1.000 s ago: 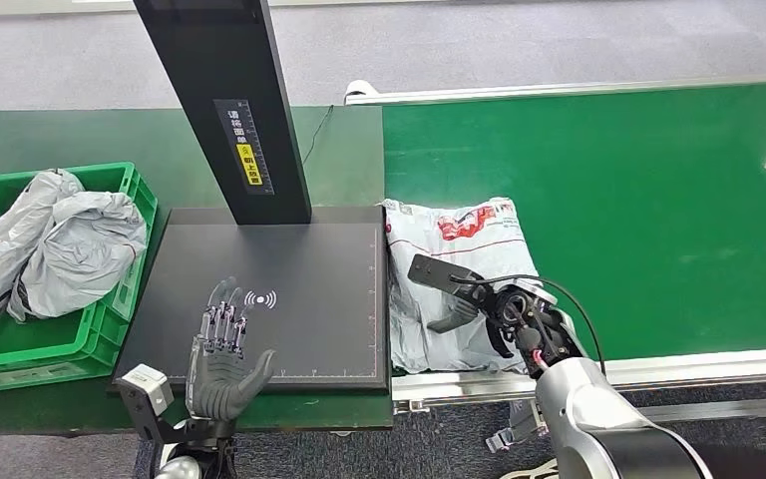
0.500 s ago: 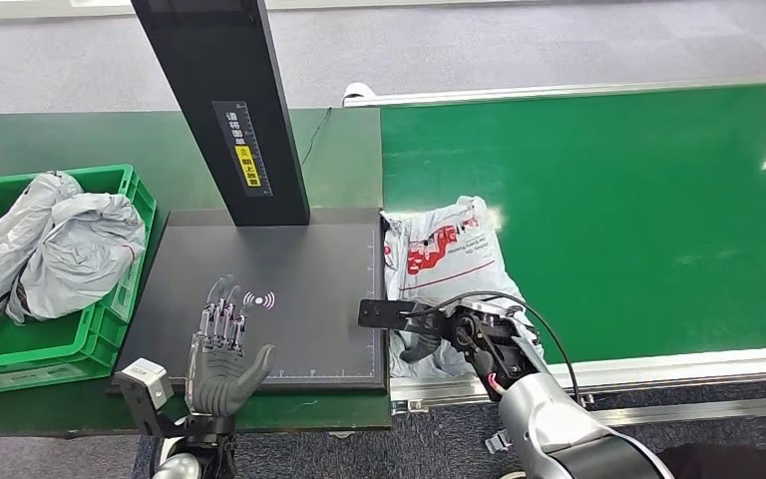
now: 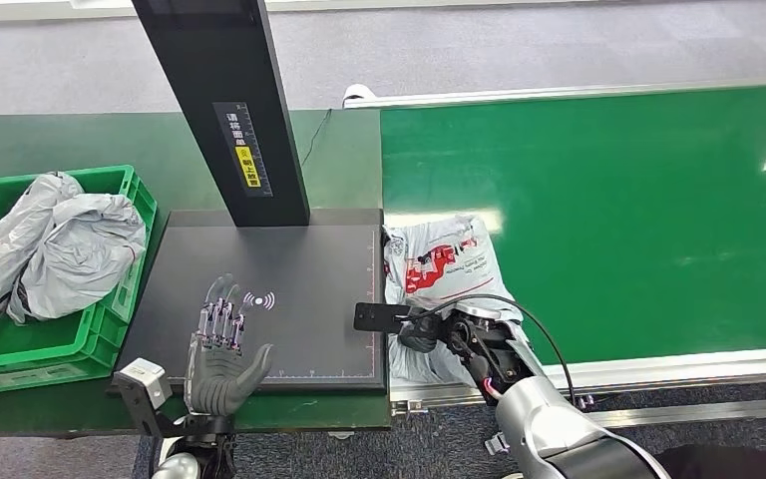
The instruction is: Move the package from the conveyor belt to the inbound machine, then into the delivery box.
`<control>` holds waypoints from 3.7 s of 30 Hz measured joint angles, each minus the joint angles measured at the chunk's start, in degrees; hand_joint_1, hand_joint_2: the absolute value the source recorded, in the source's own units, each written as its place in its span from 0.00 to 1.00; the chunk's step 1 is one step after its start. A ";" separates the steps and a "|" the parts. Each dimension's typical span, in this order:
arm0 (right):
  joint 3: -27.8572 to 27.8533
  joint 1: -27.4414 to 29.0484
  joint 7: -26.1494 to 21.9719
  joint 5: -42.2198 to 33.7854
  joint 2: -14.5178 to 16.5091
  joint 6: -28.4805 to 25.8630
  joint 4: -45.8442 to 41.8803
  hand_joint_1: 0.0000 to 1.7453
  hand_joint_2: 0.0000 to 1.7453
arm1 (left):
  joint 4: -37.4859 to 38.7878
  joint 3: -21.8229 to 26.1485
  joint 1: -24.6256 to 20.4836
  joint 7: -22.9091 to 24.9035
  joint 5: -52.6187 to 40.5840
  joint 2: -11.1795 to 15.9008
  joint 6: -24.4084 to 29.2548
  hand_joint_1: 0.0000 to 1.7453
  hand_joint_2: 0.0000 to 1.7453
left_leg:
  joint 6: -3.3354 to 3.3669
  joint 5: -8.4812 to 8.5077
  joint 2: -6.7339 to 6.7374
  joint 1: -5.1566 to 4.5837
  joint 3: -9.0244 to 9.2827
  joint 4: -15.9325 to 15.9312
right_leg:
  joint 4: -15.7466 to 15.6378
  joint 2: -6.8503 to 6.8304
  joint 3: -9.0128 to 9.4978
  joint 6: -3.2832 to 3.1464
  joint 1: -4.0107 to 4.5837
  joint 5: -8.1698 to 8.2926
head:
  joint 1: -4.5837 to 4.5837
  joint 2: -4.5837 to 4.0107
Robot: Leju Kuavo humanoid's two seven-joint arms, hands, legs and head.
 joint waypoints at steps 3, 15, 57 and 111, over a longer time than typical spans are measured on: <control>0.03 0.12 -0.34 -0.81 -0.04 -2.58 0.01 1.00 1.00 | 0.00 0.00 0.08 0.15 0.00 0.01 -0.05 0.00 1.00 | 0.00 0.00 0.00 0.00 -0.01 0.00 | 0.00 0.00 0.00 0.00 -0.01 0.00 | 0.01 0.00; -0.17 0.27 -1.87 -3.86 -0.51 -12.03 0.03 1.00 1.00 | -0.38 0.25 0.77 0.34 -0.08 0.01 -0.11 0.00 1.00 | 0.02 0.03 -0.04 0.00 -0.10 0.01 | 0.01 -0.02 -0.02 0.00 -0.02 0.03 | -0.01 0.00; -7.12 1.81 -25.99 -56.06 2.85 -12.32 -28.36 1.00 1.00 | -1.05 0.91 2.07 -4.25 -1.60 -0.03 1.16 0.00 1.00 | -0.08 0.12 -0.04 0.08 -0.43 -0.01 | 0.09 -0.03 -0.37 -0.02 0.00 0.04 | -0.02 -0.01; 10.34 -3.16 -26.73 -75.29 7.82 -9.22 -10.34 0.00 1.00 | -28.65 -6.50 5.70 -7.23 -7.19 5.51 44.80 0.00 1.00 | -0.10 0.14 -0.11 0.08 -0.59 0.02 | 0.05 -0.06 -0.56 -0.02 0.02 0.04 | 0.01 0.01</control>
